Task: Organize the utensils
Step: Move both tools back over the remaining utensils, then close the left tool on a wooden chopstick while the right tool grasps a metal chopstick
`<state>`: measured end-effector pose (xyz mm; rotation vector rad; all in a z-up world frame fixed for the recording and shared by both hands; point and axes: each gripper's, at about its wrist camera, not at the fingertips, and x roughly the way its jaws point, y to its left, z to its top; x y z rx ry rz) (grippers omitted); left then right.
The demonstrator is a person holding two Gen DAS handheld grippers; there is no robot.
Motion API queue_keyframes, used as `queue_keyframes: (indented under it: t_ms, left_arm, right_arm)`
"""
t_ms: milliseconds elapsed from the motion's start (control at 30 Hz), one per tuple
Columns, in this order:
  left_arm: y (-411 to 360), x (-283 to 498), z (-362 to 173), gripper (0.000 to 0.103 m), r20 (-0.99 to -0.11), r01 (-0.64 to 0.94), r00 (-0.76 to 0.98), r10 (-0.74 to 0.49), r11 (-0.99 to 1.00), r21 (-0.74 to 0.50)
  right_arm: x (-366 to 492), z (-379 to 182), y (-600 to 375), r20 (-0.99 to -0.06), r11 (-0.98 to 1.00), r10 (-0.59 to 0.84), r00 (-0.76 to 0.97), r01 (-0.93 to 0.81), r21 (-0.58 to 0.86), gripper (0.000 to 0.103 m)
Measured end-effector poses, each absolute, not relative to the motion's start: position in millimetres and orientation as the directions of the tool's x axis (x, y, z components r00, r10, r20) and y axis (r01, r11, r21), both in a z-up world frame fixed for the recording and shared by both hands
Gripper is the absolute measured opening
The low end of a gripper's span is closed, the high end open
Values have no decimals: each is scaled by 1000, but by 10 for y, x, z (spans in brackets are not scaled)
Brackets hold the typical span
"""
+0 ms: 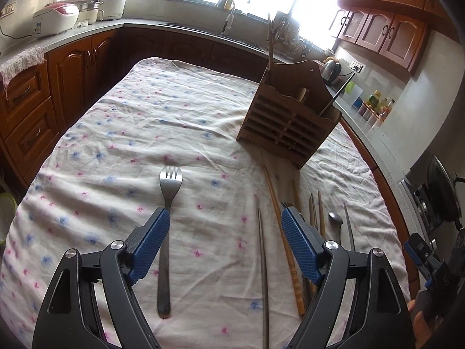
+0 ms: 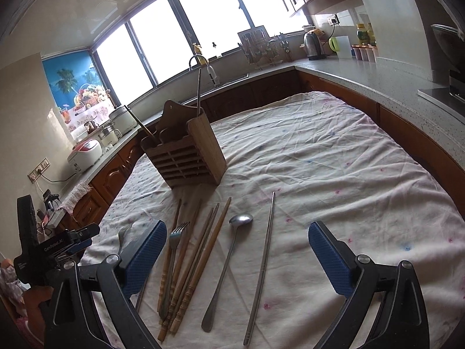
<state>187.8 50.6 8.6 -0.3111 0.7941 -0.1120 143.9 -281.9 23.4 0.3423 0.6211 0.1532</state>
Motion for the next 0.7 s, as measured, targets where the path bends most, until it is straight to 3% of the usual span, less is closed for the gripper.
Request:
queue_keyframes:
  t_ms: [700]
  left_arm:
    - [251,2276,-18,81,-746,16,622,-238,956,-292]
  right_arm:
    - [1759,86,-2803,-609,950,211,764,-14,311,98]
